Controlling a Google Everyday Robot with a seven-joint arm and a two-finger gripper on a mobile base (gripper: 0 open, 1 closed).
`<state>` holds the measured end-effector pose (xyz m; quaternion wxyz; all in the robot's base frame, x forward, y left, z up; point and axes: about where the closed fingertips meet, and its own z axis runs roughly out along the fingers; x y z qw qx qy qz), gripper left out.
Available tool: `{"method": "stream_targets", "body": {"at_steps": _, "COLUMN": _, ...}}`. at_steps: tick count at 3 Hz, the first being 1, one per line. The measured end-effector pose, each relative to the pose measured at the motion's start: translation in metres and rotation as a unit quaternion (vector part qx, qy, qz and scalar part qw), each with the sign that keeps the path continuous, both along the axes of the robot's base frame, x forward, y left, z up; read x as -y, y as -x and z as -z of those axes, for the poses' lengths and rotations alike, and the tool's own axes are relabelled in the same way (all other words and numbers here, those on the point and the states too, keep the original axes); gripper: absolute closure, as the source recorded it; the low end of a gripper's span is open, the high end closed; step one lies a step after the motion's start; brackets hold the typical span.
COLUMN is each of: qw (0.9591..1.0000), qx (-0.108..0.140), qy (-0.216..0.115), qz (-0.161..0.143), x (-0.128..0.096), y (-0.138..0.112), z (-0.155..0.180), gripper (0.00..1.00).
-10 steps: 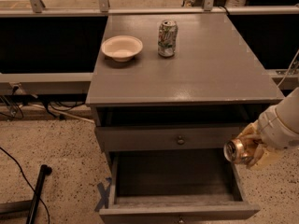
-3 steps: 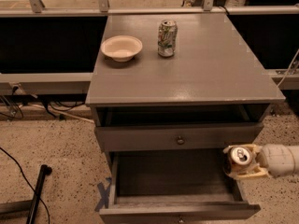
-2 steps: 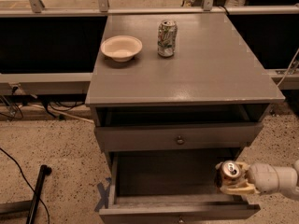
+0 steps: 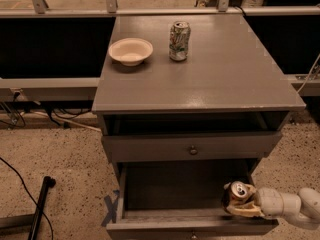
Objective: Place orange can into middle drawer
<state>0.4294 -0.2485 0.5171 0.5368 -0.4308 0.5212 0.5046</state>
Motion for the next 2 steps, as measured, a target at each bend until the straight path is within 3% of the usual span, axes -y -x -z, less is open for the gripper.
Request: {"method": "stream_targets", "body": {"at_steps": 2, "qw": 0.9995, "qx": 0.026, "qy": 0.016, "qz": 0.009, "x": 0.029, "y": -0.023, "z": 0.017, "gripper": 1.00}}
